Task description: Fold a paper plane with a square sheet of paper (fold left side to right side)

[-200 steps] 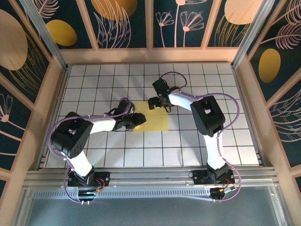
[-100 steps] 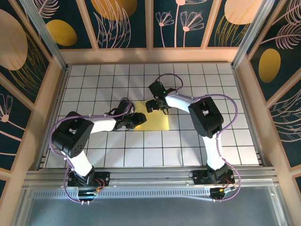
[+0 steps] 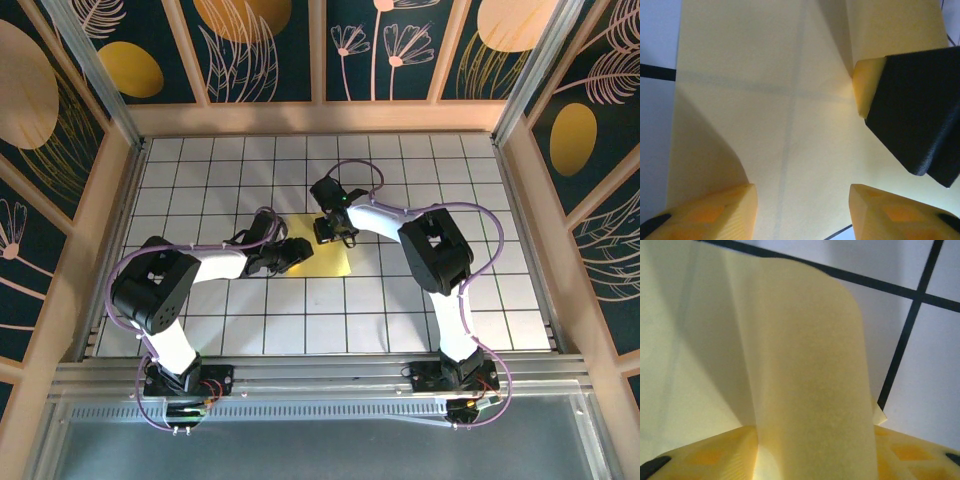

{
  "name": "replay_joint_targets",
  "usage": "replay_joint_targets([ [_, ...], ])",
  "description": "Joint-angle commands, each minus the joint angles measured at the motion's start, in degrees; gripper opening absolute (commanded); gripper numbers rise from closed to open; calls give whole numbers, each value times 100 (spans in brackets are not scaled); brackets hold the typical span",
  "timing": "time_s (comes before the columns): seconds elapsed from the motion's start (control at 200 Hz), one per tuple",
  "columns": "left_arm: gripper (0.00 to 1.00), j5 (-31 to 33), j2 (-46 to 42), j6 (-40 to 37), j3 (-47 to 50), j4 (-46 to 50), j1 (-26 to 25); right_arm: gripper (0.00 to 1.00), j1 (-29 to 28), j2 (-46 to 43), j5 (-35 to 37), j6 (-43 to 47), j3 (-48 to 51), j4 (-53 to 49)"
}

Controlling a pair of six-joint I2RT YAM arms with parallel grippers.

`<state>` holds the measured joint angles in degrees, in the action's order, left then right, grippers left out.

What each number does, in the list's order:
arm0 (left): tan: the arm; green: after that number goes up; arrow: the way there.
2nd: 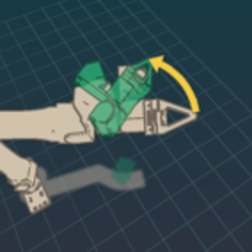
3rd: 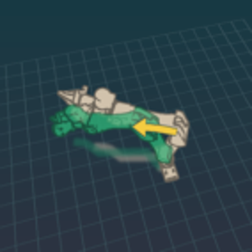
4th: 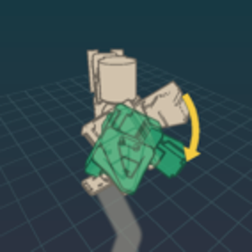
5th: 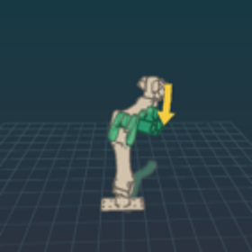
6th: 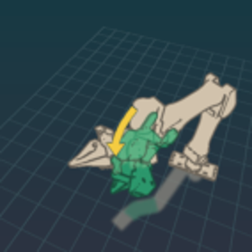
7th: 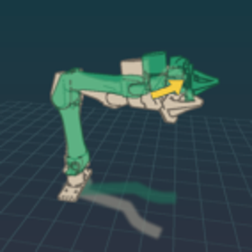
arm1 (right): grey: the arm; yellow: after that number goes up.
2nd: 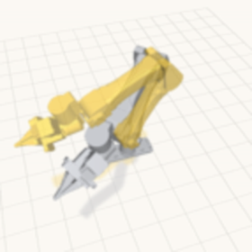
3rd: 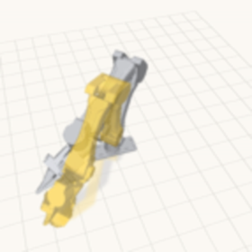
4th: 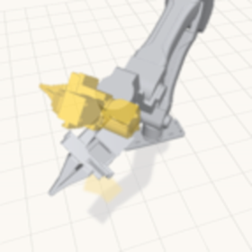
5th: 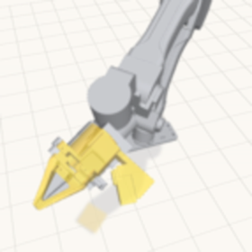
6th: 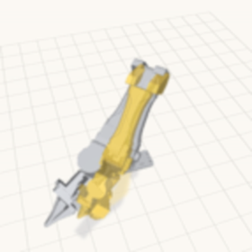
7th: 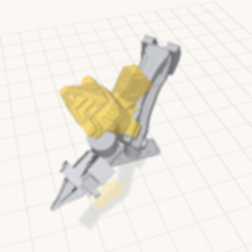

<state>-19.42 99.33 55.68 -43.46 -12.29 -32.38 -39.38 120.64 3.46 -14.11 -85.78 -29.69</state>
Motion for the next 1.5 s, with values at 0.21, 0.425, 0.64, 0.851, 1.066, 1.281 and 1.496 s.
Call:
replay_joint_targets([
  [0.21, 60, -165, -669, -122, 391, -142, 439, 35, 277, -578, -1733, -39, 493, 108],
  [0.425, 68, -778, -1608, -233, 1011, -1011, 1334, 33, 773, -1476, -3277, -189, 1230, 956],
  [0.64, 82, -1626, -2234, -8, 1822, -3178, 1981, 28, 1541, -2424, -4670, -197, 1752, 1428],
  [0.851, 84, -2722, -1921, 361, 1892, -5507, 2016, 27, 1863, -3293, -5865, -224, 1787, 1567],
  [1.066, 84, -3518, -1868, 288, 1315, -5970, 1965, 25, 1830, -3874, -6727, -481, 1614, 1750],
  [1.281, 84, -3951, -2048, -636, 715, -4900, 1735, 24, 1441, -4100, -7301, -902, 1450, 2303],
  [1.496, 84, -4233, -2039, -1123, 293, -4339, 1473, 24, 1091, -3999, -7420, -1032, 1249, 2535],
])
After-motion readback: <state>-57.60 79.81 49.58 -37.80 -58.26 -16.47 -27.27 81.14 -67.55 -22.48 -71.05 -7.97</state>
